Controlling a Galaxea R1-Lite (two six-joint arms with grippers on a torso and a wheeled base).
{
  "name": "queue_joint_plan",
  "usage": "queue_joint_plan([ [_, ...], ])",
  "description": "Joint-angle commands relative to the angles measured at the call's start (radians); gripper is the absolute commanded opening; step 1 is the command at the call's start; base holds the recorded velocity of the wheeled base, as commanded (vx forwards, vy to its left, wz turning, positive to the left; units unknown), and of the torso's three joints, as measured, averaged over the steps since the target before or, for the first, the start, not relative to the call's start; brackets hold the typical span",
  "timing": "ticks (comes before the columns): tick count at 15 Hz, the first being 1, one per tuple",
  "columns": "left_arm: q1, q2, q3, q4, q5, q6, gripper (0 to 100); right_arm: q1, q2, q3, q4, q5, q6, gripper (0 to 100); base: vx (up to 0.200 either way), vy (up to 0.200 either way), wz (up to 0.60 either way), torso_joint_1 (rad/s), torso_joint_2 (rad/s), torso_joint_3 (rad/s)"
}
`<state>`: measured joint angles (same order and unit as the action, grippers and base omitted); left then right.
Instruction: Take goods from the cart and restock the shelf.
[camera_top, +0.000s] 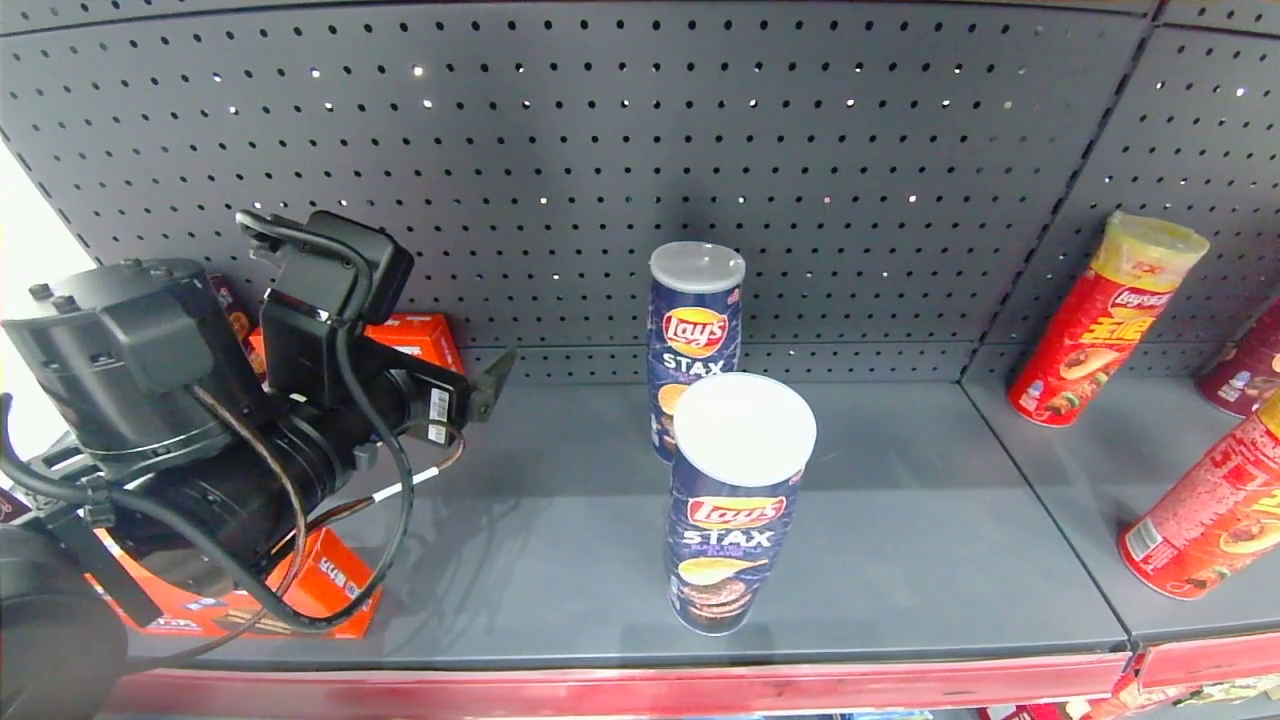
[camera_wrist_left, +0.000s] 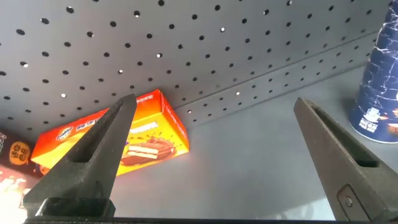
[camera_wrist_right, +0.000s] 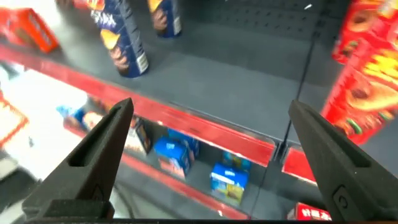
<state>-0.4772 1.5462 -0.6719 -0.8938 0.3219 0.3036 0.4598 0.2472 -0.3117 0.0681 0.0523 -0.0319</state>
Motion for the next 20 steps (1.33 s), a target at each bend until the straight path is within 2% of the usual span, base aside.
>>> queue_joint_plan([
  [1, 0.0, 0.003, 0.003, -0.002, 0.0, 0.0, 100, 0.016, 0.294, -0.144, 0.038, 0.012, -0.043, 100, 0.0, 0.0, 0.0, 0.0, 0.0, 0.0],
  [2, -0.001, 0.003, 0.002, -0.002, 0.0, 0.0, 100, 0.028, 0.437, -0.219, 0.033, 0.011, -0.062, 100, 0.0, 0.0, 0.0, 0.0, 0.0, 0.0],
  [3, -0.001, 0.005, 0.002, -0.002, 0.0, -0.001, 100, 0.03, 0.481, -0.231, 0.025, 0.012, -0.062, 100, 0.0, 0.0, 0.0, 0.0, 0.0, 0.0],
  [7, -0.003, 0.012, -0.008, -0.002, -0.001, 0.0, 100, 0.088, 0.705, -0.181, -0.166, 0.001, -0.049, 100, 0.0, 0.0, 0.0, 0.0, 0.0, 0.0],
  [9, -0.003, 0.012, -0.008, -0.002, -0.001, 0.0, 100, 0.112, 0.791, -0.187, -0.249, -0.043, -0.048, 100, 0.0, 0.0, 0.0, 0.0, 0.0, 0.0],
  [12, -0.001, 0.009, 0.002, -0.002, 0.0, 0.0, 100, 0.172, 0.893, -0.201, -0.303, -0.08, -0.043, 100, 0.0, 0.0, 0.0, 0.0, 0.0, 0.0],
  [16, -0.004, 0.009, 0.002, -0.002, 0.0, 0.0, 100, 0.192, 1.009, -0.21, -0.367, -0.095, -0.045, 100, 0.0, 0.0, 0.0, 0.0, 0.0, 0.0],
  [20, -0.006, 0.011, -0.003, -0.002, -0.001, 0.0, 100, 0.232, 1.097, -0.288, -0.367, -0.104, -0.045, 100, 0.0, 0.0, 0.0, 0.0, 0.0, 0.0],
])
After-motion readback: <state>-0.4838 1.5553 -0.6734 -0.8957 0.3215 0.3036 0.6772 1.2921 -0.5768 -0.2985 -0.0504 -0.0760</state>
